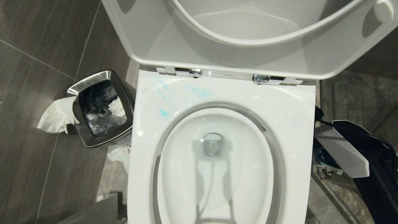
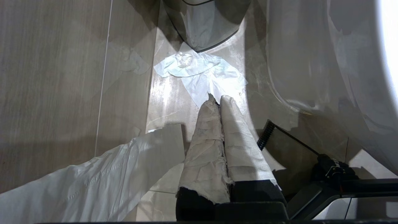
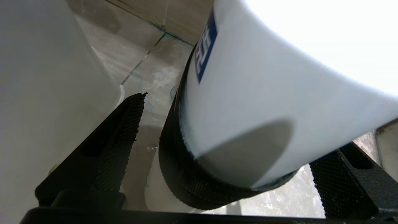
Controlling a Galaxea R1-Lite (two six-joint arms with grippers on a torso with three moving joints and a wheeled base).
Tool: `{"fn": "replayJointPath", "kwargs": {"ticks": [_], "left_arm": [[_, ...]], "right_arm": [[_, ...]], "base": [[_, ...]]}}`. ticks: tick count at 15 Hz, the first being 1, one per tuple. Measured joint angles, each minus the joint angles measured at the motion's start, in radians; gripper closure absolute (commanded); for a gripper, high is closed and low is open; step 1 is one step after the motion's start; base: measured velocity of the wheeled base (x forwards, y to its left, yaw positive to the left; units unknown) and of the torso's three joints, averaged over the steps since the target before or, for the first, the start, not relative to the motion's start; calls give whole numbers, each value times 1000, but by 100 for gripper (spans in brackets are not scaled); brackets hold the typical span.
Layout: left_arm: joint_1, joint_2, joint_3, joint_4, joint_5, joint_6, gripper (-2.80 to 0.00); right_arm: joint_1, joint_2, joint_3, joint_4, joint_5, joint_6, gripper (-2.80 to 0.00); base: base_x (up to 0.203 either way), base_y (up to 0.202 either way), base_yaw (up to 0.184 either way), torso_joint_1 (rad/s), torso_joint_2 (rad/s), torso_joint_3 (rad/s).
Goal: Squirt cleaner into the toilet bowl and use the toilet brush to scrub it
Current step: Pour in the cleaning agent
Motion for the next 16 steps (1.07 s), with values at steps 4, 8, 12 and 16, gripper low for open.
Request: {"fn": "replayJointPath", "kwargs": {"ticks": [4, 8, 12, 16], "left_arm": [[0, 0, 0, 0, 0, -1, 0], [0, 0, 0, 0, 0, 0, 0], [0, 0, 0, 0, 0, 0, 0], [0, 0, 0, 0, 0, 0, 0]], "right_arm": [[0, 9, -17, 0, 0, 0, -280], [0, 18, -43, 0, 2, -11, -280], [0, 24, -58, 0, 2, -13, -280], [0, 30, -61, 0, 4, -13, 0]], "base": [[0, 0, 0, 0, 0, 0], [0, 0, 0, 0, 0, 0], [0, 0, 0, 0, 0, 0], [0, 0, 0, 0, 0, 0]]}}
